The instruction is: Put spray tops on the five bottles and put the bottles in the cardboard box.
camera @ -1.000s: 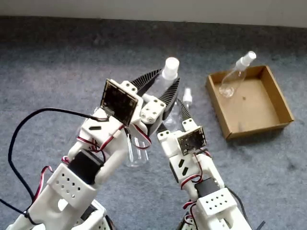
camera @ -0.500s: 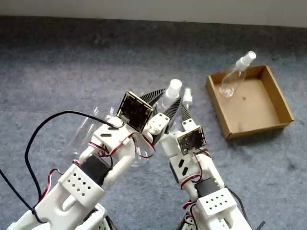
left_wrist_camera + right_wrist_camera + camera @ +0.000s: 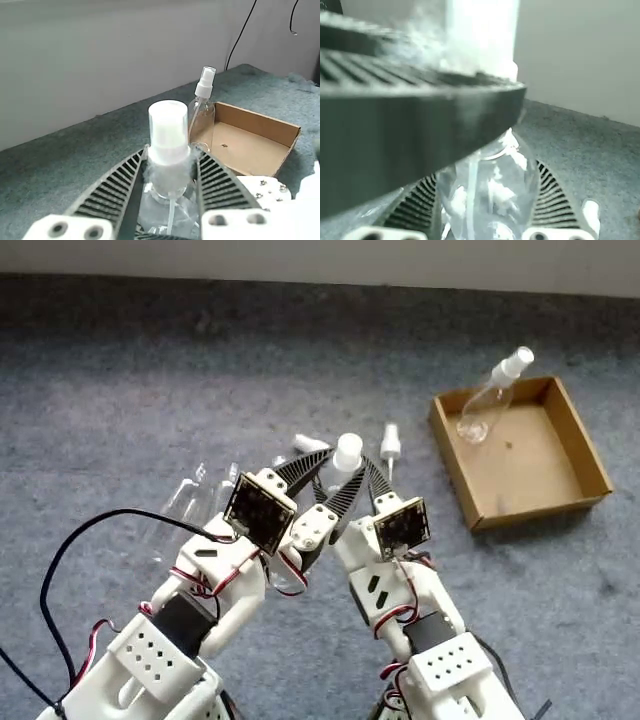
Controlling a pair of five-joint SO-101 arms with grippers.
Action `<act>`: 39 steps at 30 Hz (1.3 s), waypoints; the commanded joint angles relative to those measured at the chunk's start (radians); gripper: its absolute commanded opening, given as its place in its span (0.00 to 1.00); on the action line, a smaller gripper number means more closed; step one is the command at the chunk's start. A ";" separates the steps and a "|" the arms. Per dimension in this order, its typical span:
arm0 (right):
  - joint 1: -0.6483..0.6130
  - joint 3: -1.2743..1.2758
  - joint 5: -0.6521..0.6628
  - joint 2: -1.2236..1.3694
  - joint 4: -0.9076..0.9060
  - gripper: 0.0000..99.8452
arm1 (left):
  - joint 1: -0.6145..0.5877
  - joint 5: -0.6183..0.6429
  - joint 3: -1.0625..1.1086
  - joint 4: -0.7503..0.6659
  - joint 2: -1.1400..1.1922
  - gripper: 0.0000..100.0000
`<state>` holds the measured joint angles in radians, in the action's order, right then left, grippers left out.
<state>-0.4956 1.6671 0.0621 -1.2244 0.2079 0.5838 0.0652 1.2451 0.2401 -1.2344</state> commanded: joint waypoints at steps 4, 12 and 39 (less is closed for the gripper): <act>0.008 0.084 -0.018 -0.016 -0.119 0.11 | -0.018 0.089 -0.004 -0.052 -0.031 0.01; 0.010 0.038 -0.018 -0.016 -0.185 0.11 | -0.036 0.089 0.090 -0.186 -0.030 0.01; 0.044 -0.068 0.051 -0.458 -0.503 0.11 | 0.016 0.087 0.147 -0.210 -0.031 0.01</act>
<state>-0.4710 1.6318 0.1128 -1.5558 -0.2340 0.5869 0.1435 1.3970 0.0453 -1.2513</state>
